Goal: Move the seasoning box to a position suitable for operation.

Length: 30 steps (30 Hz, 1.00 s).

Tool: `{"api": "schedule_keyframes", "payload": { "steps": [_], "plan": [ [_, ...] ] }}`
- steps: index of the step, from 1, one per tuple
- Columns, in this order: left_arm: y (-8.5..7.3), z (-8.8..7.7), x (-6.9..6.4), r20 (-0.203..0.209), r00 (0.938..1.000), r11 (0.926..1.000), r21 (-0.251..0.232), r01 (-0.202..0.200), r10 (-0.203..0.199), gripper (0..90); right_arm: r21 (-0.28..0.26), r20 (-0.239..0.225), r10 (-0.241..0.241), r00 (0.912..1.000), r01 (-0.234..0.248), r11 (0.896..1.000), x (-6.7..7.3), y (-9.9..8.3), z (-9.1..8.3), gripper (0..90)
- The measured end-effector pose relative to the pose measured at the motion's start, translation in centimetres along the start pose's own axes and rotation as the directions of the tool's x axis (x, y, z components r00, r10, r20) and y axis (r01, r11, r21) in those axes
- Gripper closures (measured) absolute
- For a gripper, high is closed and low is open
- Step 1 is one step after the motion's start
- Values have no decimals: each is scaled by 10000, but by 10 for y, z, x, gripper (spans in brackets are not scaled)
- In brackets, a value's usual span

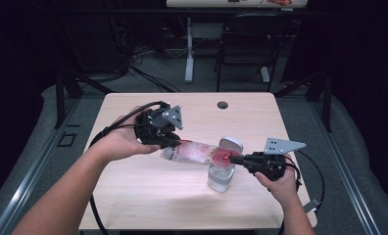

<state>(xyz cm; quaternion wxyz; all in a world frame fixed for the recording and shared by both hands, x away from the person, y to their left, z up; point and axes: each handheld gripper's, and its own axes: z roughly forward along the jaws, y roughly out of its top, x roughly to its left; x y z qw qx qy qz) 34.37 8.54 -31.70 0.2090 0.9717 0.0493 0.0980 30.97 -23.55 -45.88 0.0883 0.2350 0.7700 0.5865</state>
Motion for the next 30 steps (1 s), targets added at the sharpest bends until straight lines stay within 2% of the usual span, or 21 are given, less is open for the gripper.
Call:
{"api": "schedule_keyframes", "payload": {
  "steps": [30],
  "plan": [
    [13,-1,-1,-151,9993,9988,347,-343,348,840,47,11,112,9999,-112,9999,-2,-3,-2,899]
  ]
}}
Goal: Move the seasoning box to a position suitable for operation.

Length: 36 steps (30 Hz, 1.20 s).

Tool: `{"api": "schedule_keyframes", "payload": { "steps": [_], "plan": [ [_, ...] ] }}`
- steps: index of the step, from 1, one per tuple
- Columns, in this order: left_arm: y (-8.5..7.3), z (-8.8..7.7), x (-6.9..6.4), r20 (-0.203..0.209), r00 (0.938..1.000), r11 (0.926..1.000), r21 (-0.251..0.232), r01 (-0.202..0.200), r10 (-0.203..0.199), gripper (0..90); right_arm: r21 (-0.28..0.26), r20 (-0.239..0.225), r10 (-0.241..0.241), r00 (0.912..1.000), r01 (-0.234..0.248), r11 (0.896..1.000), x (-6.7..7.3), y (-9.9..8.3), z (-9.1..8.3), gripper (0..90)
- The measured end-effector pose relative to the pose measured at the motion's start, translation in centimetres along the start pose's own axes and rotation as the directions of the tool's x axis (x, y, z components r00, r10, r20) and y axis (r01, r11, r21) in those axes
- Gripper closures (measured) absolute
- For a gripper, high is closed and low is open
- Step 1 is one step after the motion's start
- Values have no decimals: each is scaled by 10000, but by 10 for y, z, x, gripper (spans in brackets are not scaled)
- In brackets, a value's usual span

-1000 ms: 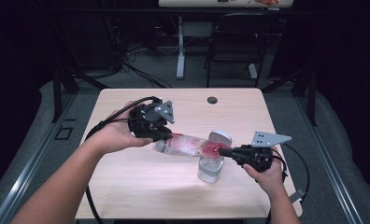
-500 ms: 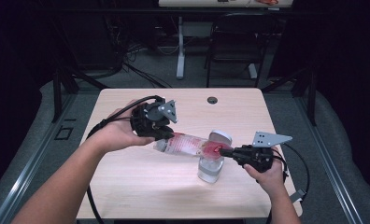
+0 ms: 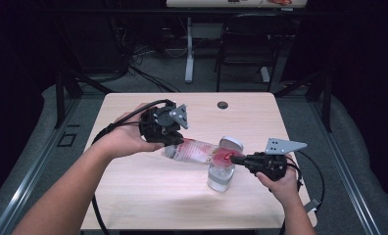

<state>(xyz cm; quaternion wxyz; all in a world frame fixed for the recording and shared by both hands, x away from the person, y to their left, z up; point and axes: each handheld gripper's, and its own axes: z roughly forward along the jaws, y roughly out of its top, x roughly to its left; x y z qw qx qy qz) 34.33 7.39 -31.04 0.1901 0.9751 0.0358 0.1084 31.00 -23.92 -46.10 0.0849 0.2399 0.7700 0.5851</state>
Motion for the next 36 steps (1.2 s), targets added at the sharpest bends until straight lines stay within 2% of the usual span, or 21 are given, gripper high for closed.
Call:
{"api": "schedule_keyframes", "payload": {
  "steps": [22,36],
  "plan": [
    [12,-1,-5,-371,9986,9985,407,-364,379,842,38,34,33,10000,-33,10000,-3,-2,-2,898],
    [19,-3,-7,-449,9971,9964,624,-578,607,846,159,67,24,10000,-25,9999,-4,-3,-3,897]
  ]
}}
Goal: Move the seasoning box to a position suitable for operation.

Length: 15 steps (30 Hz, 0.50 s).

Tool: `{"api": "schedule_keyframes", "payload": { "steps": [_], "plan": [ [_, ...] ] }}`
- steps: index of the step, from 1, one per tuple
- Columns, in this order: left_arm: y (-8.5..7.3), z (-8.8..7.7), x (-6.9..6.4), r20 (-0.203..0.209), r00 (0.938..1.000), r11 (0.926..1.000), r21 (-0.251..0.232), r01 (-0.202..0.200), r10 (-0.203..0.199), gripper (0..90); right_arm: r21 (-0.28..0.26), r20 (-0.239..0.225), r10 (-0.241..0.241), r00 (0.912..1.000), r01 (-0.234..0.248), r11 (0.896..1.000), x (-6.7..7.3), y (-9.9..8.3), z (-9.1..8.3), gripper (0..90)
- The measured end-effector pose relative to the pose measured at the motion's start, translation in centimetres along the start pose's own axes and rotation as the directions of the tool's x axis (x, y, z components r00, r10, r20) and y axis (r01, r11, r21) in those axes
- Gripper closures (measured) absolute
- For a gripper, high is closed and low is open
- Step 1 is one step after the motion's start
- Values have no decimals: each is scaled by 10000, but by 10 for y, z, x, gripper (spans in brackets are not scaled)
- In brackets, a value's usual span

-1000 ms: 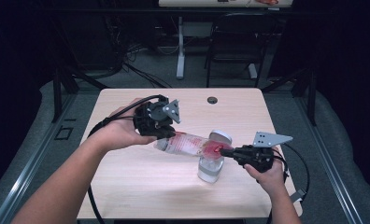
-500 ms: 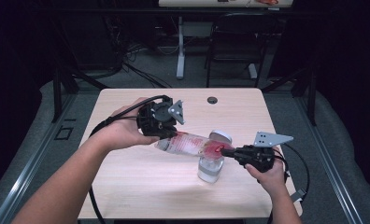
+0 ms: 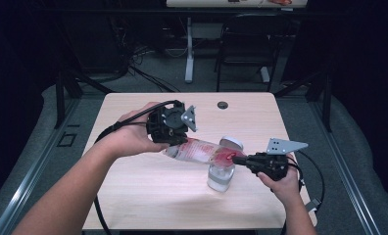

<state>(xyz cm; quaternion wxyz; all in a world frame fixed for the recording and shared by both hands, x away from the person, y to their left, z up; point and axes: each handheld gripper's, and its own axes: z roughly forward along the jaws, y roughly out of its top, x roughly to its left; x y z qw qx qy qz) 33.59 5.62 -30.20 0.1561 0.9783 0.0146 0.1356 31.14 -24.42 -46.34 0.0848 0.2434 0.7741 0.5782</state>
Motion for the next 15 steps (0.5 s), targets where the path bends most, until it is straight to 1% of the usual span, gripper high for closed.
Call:
{"api": "schedule_keyframes", "payload": {
  "steps": [3,6,8,15],
  "plan": [
    [1,0,0,-17,10000,10000,29,-67,67,847,-2,-26,16,10000,-16,10000,0,0,0,897],
    [3,-1,-1,2,10000,10000,55,-28,28,847,5,-11,19,10000,-19,10000,-1,-1,0,896],
    [5,-1,-1,-55,9999,9999,131,-112,113,848,4,-1,30,10000,-30,10000,-1,-1,0,896],
    [7,-2,-1,-66,9999,9998,152,-154,155,849,30,-11,39,10000,-39,10000,-1,-1,-1,895]
  ]
}}
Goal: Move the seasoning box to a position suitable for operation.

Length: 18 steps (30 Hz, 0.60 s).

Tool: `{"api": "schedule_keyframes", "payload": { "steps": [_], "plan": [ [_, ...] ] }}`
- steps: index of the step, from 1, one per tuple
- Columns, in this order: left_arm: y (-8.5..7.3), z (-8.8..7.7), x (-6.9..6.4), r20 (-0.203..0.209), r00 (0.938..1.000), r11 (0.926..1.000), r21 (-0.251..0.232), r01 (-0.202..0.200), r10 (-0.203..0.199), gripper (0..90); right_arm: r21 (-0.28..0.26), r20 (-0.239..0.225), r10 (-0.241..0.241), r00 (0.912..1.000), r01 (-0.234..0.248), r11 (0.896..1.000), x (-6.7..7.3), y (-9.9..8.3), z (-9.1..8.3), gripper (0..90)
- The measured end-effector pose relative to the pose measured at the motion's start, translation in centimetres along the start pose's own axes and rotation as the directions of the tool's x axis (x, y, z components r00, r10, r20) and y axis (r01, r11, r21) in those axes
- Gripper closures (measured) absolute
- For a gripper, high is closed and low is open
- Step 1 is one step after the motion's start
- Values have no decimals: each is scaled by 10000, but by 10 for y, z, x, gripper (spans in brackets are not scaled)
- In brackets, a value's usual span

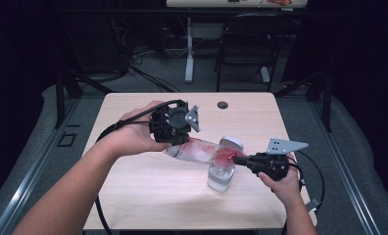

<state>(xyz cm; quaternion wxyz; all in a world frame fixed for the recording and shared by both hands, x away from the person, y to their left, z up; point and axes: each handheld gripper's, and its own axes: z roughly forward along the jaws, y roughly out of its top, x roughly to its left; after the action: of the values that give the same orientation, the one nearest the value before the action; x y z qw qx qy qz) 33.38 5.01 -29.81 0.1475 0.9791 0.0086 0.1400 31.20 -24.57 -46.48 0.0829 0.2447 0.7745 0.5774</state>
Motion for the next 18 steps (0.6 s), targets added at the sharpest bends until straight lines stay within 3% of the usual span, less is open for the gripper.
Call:
{"api": "schedule_keyframes", "payload": {
  "steps": [18],
  "plan": [
    [3,-7,0,-110,9999,9999,2,-101,101,851,-103,27,-37,10000,37,9999,2,2,0,896]
  ]
}}
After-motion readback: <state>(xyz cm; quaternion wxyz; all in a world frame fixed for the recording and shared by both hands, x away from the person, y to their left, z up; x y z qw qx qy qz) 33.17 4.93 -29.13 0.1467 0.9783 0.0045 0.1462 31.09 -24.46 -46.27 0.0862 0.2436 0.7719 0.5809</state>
